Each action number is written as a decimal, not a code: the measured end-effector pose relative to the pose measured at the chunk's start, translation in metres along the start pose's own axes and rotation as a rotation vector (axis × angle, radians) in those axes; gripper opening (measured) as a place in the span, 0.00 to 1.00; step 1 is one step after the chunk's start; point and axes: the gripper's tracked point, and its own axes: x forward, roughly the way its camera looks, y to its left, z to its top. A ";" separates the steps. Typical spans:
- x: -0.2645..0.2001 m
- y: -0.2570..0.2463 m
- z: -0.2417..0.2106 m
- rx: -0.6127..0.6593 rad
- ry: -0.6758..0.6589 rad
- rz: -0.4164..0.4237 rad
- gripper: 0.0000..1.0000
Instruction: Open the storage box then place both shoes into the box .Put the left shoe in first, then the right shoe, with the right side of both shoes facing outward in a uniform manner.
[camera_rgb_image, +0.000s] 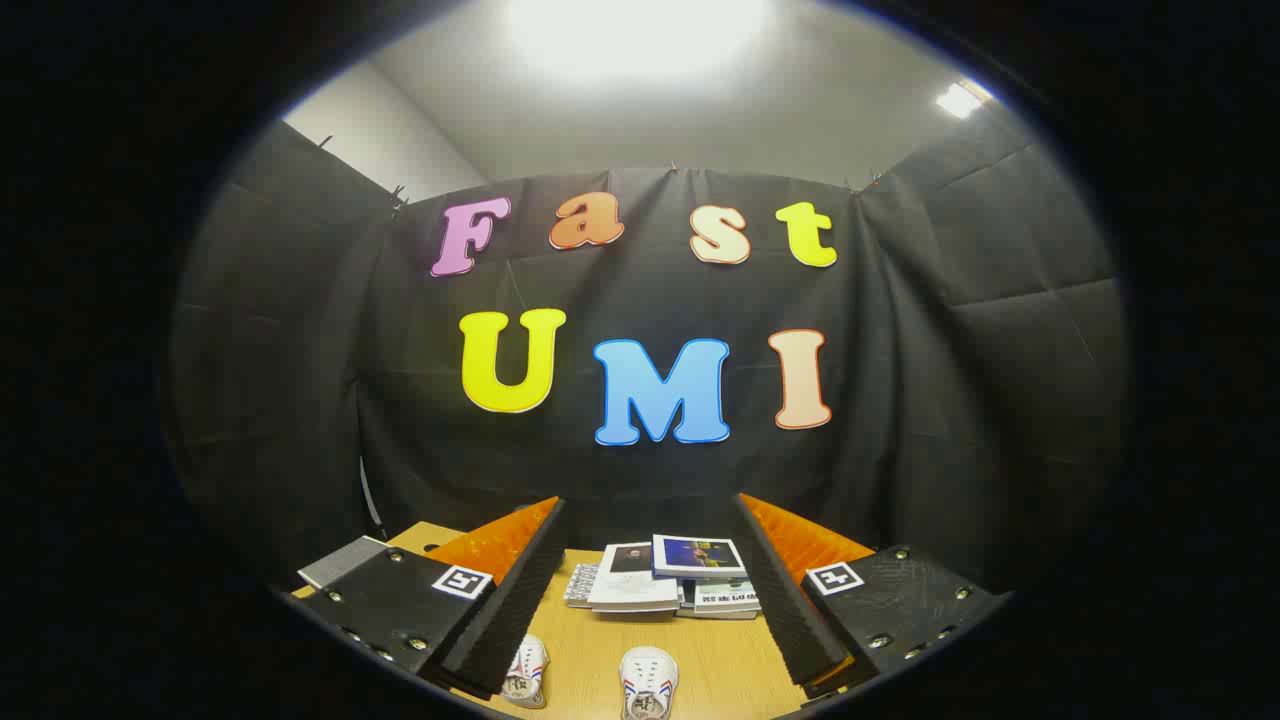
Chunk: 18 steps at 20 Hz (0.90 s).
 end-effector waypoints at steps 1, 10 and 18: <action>0.001 0.002 -0.001 0.001 0.003 0.005 0.99; 0.008 0.006 -0.001 -0.003 0.004 0.011 0.99; 0.017 0.003 -0.007 0.000 0.004 0.012 0.99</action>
